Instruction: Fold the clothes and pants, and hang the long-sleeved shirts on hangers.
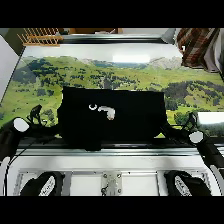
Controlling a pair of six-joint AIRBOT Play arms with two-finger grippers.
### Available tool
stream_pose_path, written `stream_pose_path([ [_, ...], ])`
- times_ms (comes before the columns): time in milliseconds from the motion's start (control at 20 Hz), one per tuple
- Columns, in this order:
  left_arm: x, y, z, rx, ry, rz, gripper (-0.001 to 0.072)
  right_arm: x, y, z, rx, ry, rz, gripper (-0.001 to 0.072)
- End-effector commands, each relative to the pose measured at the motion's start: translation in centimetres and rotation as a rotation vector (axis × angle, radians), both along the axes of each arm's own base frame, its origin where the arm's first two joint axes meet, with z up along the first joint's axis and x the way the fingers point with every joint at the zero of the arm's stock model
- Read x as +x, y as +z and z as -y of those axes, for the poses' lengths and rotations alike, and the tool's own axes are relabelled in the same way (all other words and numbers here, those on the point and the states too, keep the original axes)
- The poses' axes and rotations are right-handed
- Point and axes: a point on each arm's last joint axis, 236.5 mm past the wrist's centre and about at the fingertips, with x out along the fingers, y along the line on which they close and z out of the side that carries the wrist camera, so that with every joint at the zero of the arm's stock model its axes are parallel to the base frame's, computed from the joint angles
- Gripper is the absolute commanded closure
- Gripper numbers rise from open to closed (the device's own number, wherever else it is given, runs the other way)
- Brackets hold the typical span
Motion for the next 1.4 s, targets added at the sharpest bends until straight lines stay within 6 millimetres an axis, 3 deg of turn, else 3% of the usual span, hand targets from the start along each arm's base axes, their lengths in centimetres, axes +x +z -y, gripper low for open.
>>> stream_pose_path([
  [0,-3.5,-2.8,1.6,-0.077,0.065,-0.065,0.0017,0.1,0.2,-0.1,0.001,0.007,0.005,0.0703],
  [150,-3.7,-4.0,4.4,-0.166,0.104,-0.03,0.0017,0.1,0.3,-0.2,0.005,0.006,0.004,0.0703],
  [350,-1.8,-4.3,6.4,-0.201,0.105,0.029,0.0019,0.2,0.4,-0.4,0.018,-0.002,0.007,0.0703],
  [450,-0.6,-3.9,6.6,-0.195,0.084,0.032,0.016,0.1,0.3,-0.4,0.019,0.001,0.003,0.0703],
  [550,0.3,-3.7,5.8,-0.153,0.053,0.028,0.0161,0.0,0.3,-0.4,0.02,0.003,0.0,0.0703],
  [600,0.4,-3.8,5.4,-0.132,0.037,0.016,0.0201,0.0,0.3,-0.5,0.02,0.003,0.0,0.0703],
  [650,0.3,-3.8,5.1,-0.117,0.011,-0.005,0.0532,-0.1,0.3,-0.5,0.022,0.007,-0.004,0.0703],
  [700,0.2,-3.7,5.0,-0.111,-0.017,-0.02,0.0692,-0.2,0.4,-0.5,0.015,0.023,-0.011,0.0703],
  [850,0.0,-2.0,4.0,-0.051,-0.132,-0.043,0.0697,-1.0,1.5,0.3,-0.074,0.151,-0.063,0.0703],
  [1000,0.3,0.9,2.2,0.037,-0.192,0.009,0.0697,-2.2,3.7,2.1,-0.182,0.27,-0.158,0.0703],
  [1200,0.3,5.1,3.2,0.009,-0.234,0.078,0.0698,-2.3,6.6,3.2,-0.233,0.318,-0.197,0.0704],
  [1350,1.7,7.0,3.4,0.004,-0.249,0.122,0.0697,-1.1,7.7,3.2,-0.228,0.324,-0.199,0.0704],
])
